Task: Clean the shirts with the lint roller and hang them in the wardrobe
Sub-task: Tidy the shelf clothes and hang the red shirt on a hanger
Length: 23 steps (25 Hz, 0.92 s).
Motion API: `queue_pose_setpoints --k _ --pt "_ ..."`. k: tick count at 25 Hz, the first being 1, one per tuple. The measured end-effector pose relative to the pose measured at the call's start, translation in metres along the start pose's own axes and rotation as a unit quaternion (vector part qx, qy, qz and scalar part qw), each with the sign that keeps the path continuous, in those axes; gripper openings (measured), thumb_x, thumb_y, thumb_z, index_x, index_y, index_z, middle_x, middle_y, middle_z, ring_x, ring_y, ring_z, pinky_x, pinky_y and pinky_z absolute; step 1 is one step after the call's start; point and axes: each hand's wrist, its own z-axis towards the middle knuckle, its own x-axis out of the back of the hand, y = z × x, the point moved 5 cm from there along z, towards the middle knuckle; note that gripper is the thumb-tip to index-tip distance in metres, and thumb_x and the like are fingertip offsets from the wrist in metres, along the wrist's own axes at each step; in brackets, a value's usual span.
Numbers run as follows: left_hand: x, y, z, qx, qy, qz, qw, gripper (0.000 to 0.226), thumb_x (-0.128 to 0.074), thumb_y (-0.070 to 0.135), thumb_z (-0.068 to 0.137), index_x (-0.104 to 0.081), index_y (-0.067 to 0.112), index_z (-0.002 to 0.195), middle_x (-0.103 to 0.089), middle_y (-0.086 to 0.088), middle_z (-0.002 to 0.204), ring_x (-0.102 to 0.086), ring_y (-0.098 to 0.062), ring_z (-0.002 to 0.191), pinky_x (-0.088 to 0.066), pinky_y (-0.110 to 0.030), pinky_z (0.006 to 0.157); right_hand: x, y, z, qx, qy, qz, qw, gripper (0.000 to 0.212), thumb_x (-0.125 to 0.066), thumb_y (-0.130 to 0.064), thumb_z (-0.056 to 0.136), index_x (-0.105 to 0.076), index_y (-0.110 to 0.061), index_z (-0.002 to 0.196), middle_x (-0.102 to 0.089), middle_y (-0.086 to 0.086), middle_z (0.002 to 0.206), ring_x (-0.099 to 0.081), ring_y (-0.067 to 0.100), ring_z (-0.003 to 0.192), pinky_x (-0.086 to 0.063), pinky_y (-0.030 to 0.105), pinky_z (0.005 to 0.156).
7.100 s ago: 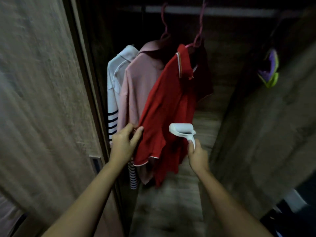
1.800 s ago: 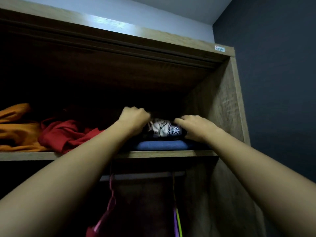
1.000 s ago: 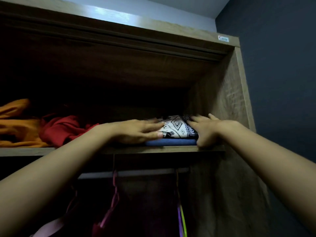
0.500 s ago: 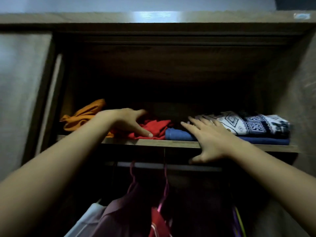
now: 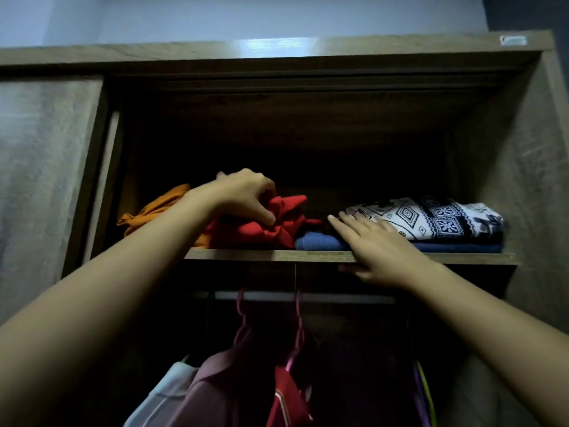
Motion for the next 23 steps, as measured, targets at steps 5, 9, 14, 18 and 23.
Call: queue_pose_setpoints --k 5,9,14,18,23 --pt "-0.024 -0.006 -0.015 0.044 -0.131 -0.081 0.987 0.103 -0.069 0.074 0.055 -0.017 0.049 0.141 -0.035 -0.004 0.148 -0.038 -0.029 0.132 -0.034 -0.043 0.107 -0.003 0.001 -0.007 -0.046 0.044 -0.003 0.998 0.092 -0.054 -0.056 0.082 -0.004 -0.017 0.149 -0.008 0.01 0.159 -0.017 0.023 0.145 -0.015 0.044 0.115" --pt "-0.022 0.016 -0.028 -0.048 0.004 -0.008 0.999 0.067 -0.063 0.06 0.075 -0.037 0.045 0.135 -0.062 0.002 0.122 -0.059 -0.021 0.108 -0.049 -0.033 0.088 -0.005 -0.001 -0.009 -0.068 0.072 -0.025 0.995 0.089 -0.054 -0.06 0.078 -0.014 -0.022 0.148 -0.02 0.007 0.157 -0.022 0.024 0.143 -0.019 0.053 0.112" --pt "-0.019 0.008 -0.048 -0.036 0.064 0.044 0.996 0.074 -0.06 0.072 0.067 -0.034 0.051 0.134 -0.04 -0.001 0.145 -0.044 -0.029 0.127 -0.041 -0.045 0.099 -0.008 0.0 -0.008 -0.069 0.118 -0.036 0.99 0.089 -0.065 -0.057 0.07 -0.032 -0.019 0.143 -0.041 0.009 0.147 -0.04 0.027 0.135 -0.035 0.048 0.105" --pt "-0.028 -0.001 -0.054 0.026 -0.004 0.001 1.0 0.078 -0.061 0.07 0.068 -0.034 0.045 0.137 -0.046 -0.01 0.14 -0.046 -0.032 0.125 -0.04 -0.036 0.097 -0.011 0.002 -0.007 -0.08 0.121 -0.036 0.989 0.091 -0.073 -0.052 0.064 -0.038 -0.018 0.141 -0.047 0.01 0.143 -0.047 0.028 0.13 -0.039 0.048 0.101" --pt "-0.031 0.015 -0.074 -0.029 0.171 0.059 0.983 0.054 -0.056 0.057 0.08 -0.045 0.038 0.129 -0.053 0.001 0.131 -0.048 -0.032 0.114 -0.043 -0.046 0.086 -0.009 0.001 -0.014 -0.098 0.168 -0.013 0.981 0.086 -0.082 -0.045 0.054 -0.053 -0.018 0.13 -0.059 0.008 0.13 -0.059 0.029 0.116 -0.048 0.047 0.09"
